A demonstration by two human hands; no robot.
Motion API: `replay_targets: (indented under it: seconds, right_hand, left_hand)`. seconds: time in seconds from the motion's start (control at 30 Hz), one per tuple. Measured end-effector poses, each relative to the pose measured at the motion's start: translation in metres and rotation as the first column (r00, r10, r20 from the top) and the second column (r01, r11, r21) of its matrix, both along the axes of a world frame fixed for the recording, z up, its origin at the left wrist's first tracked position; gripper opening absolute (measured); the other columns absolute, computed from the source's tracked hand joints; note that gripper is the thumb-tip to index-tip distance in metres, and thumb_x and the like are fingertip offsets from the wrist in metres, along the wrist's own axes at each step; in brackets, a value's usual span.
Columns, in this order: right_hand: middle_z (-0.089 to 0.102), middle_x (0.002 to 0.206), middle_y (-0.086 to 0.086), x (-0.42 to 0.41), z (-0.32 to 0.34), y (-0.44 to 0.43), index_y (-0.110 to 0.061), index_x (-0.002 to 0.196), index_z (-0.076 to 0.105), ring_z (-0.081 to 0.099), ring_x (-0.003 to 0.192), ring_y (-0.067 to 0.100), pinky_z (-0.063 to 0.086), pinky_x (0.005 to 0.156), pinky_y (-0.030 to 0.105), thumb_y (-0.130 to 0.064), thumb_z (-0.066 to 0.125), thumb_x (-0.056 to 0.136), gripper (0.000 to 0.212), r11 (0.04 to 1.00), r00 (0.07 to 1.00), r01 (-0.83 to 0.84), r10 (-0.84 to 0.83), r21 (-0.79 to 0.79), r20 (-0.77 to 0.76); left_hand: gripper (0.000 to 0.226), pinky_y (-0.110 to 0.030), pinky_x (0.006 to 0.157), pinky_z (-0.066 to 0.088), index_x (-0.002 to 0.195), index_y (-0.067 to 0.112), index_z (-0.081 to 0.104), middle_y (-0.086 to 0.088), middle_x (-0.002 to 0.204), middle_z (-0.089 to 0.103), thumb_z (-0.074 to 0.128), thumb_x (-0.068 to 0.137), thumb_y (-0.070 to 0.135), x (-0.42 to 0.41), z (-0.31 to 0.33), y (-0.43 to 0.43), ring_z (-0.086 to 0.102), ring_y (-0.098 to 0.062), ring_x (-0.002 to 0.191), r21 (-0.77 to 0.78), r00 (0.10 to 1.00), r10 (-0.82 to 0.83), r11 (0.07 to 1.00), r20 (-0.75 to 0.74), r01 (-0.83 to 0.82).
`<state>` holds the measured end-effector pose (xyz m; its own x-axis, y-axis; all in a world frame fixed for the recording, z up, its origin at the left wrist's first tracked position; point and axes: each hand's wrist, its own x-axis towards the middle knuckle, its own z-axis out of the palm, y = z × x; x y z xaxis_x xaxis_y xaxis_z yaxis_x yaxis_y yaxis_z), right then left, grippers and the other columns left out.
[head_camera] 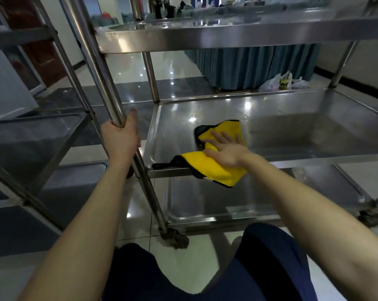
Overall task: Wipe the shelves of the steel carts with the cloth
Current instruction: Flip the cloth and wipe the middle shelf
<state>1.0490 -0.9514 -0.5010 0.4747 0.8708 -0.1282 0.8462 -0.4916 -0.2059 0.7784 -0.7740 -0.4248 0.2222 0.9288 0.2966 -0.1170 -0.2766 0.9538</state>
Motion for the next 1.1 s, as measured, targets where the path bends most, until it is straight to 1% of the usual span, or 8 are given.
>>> replay_targets:
  seconds: [0.17,0.27,0.37,0.5,0.73,0.87,0.97,1.1]
  right_hand:
    - [-0.006,0.180,-0.017,0.069,0.002,-0.077,-0.064,0.162,0.012,-0.008,0.167,0.019,-0.008,0.130,0.062,-0.081,0.018,0.100,0.065,0.988,0.988,0.154,-0.154,-0.008,0.033]
    - [-0.002,0.180,-0.013,0.072,0.004,-0.084,-0.063,0.163,0.014,-0.005,0.167,0.023,-0.006,0.129,0.067,-0.086,0.019,0.095,0.072,0.987,0.986,0.159,-0.158,-0.020,0.050]
    - [0.008,0.180,-0.007,0.065,0.012,-0.069,-0.061,0.161,0.018,0.003,0.165,0.031,-0.005,0.125,0.072,-0.095,0.016,0.078,0.090,0.986,0.984,0.164,-0.160,-0.040,0.082]
    - [-0.010,0.181,-0.006,0.061,0.008,-0.061,-0.062,0.163,0.007,-0.011,0.166,0.034,-0.012,0.124,0.072,-0.098,0.013,0.078,0.093,0.982,0.981,0.185,-0.182,-0.041,0.060]
    - [-0.006,0.180,-0.016,0.099,-0.001,-0.090,-0.063,0.163,0.014,-0.011,0.166,0.021,-0.014,0.128,0.063,-0.092,0.015,0.088,0.080,0.994,0.994,0.101,-0.103,0.044,0.030]
    - [-0.002,0.179,-0.018,0.175,-0.003,-0.163,-0.065,0.161,0.016,-0.008,0.167,0.018,-0.010,0.130,0.060,-0.092,0.019,0.089,0.078,0.974,0.975,0.221,-0.222,0.039,0.021]
    - [0.000,0.180,-0.017,0.232,0.000,-0.223,-0.063,0.162,0.016,-0.005,0.167,0.020,-0.007,0.130,0.060,-0.095,0.017,0.085,0.083,0.927,0.927,0.375,-0.375,0.014,0.013]
    - [-0.002,0.181,-0.013,0.250,0.003,-0.236,-0.061,0.163,0.013,-0.006,0.167,0.027,-0.006,0.128,0.068,-0.095,0.014,0.082,0.088,0.862,0.862,0.507,-0.506,-0.010,0.024]
  left_hand:
    - [0.030,-0.032,0.078,0.062,0.099,0.036,0.065,0.004,0.086,0.070,0.083,0.085,0.055,-0.004,-0.003,-0.016,0.069,-0.006,0.075,0.155,0.967,0.254,0.956,-0.011,-0.250]
    - [0.039,-0.018,0.094,0.039,0.114,0.018,0.055,-0.009,0.111,0.057,0.083,0.088,0.027,0.005,-0.016,-0.056,0.053,-0.015,0.098,0.561,0.799,0.580,0.612,0.159,-0.557]
    - [0.013,-0.037,0.094,0.042,0.113,0.011,0.062,-0.007,0.110,0.058,0.063,0.104,0.020,0.055,-0.030,-0.103,0.055,-0.027,0.103,0.814,0.921,0.330,0.580,-0.207,-0.025]
    - [0.037,-0.043,0.111,0.042,0.136,0.010,0.068,-0.015,0.139,0.066,0.047,0.114,0.031,0.135,-0.033,-0.127,0.057,-0.037,0.131,0.391,0.678,-0.026,0.801,-0.735,0.454]
    - [0.055,-0.047,0.119,0.036,0.161,0.016,0.046,-0.023,0.163,0.047,0.020,0.118,0.040,0.217,-0.035,-0.125,0.047,-0.044,0.146,0.085,0.208,-0.046,0.811,-0.977,0.579]
    - [0.050,-0.043,0.100,0.049,0.115,0.022,0.075,-0.018,0.138,0.068,0.033,0.112,0.050,0.225,-0.035,-0.125,0.065,-0.039,0.122,0.187,0.189,0.093,0.799,-0.978,0.572]
    - [0.047,-0.036,0.083,0.051,0.085,0.026,0.074,-0.010,0.116,0.075,0.043,0.104,0.058,0.225,-0.033,-0.131,0.070,-0.034,0.103,0.207,0.183,0.121,0.778,-0.976,0.593]
    - [0.036,-0.040,0.093,0.050,0.125,0.036,0.070,-0.001,0.134,0.066,0.051,0.103,0.056,0.216,-0.034,-0.144,0.063,-0.034,0.121,0.191,0.169,0.112,0.784,-0.979,0.590]
